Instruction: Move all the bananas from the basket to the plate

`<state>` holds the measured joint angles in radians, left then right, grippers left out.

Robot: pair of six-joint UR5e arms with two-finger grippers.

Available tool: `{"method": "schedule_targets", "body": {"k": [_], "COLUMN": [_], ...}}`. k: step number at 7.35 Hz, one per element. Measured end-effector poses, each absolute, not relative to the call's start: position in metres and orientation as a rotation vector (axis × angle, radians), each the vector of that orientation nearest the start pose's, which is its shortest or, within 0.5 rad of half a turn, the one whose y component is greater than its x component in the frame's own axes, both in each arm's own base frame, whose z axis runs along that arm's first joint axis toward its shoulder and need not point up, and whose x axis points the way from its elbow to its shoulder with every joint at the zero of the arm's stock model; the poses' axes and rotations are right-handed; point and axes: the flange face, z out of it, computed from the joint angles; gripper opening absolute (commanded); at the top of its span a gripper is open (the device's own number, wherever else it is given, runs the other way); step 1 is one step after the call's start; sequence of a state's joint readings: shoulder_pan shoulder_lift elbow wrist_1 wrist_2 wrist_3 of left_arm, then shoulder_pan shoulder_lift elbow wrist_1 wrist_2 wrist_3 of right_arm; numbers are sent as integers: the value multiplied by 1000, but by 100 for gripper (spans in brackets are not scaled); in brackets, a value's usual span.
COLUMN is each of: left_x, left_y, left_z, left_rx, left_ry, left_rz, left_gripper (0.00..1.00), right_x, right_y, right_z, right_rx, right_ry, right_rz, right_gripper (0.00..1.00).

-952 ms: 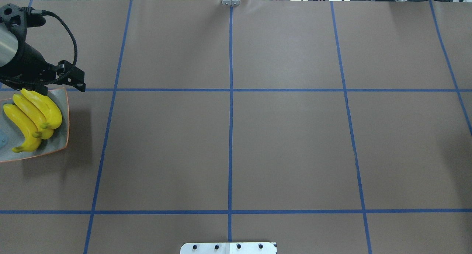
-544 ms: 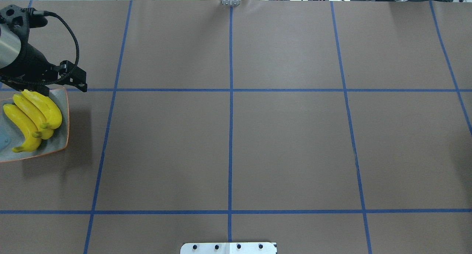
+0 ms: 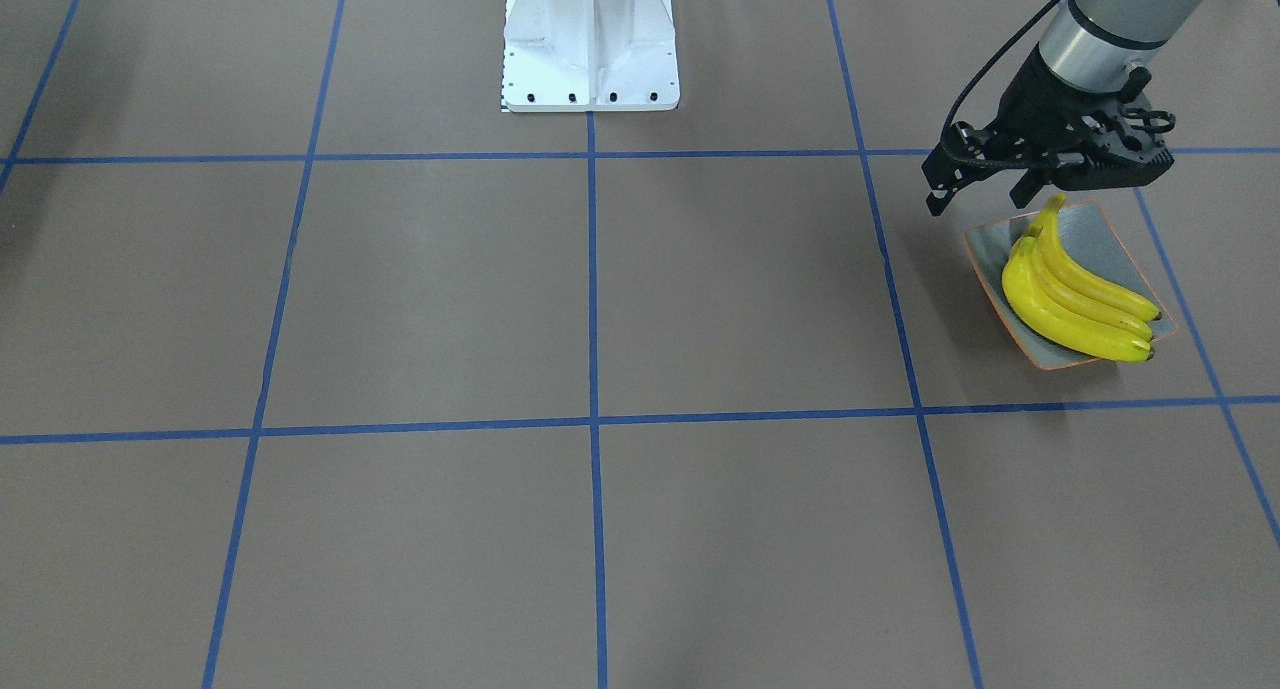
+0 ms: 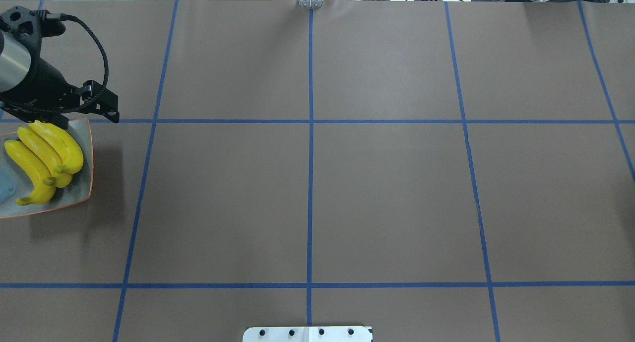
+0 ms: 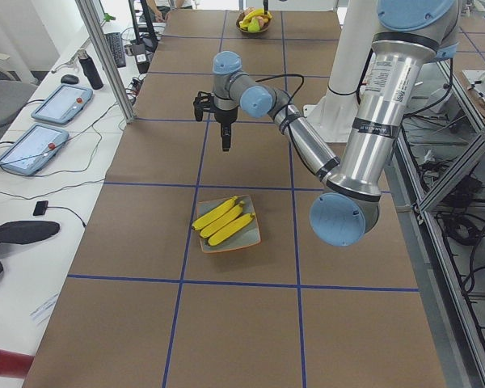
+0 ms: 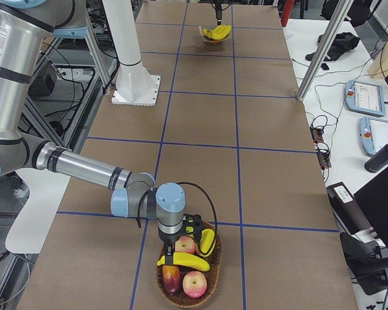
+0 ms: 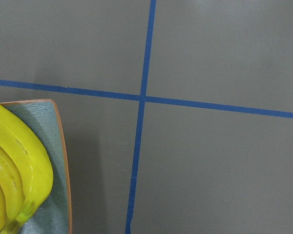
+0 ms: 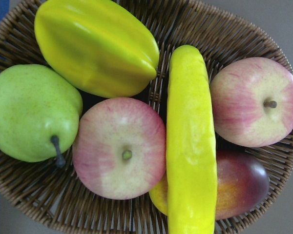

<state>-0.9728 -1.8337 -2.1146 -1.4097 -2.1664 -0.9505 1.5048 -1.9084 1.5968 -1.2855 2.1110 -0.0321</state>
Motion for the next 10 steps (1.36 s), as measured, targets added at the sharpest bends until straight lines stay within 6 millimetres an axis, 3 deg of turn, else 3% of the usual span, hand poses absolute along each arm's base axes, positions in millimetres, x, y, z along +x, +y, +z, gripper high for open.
{"method": "schedule_targets", "body": {"k": [3,6,9,10], "left_x": [224,224,223,223], "left_y": [-466,-466,-466,-466], "left_z": [294,294,293,293], "left_rx": [47,48,51,51], "left_ry": [850,851,852,853], "left_rz": [-139,-138,-137,-137], "left_gripper": [100,100,100,100], "right_x": [59,59,59,59], "right_y": [-344,-345,-348,-349], "right_z": [788,797,798,799], "right_rx": [-60,-74,-76,-76], "right_ry": [-540,-538,-537,-537], "right_rz": [-82,-79,-77,-76], "right_gripper": [89,71,71,64]}}
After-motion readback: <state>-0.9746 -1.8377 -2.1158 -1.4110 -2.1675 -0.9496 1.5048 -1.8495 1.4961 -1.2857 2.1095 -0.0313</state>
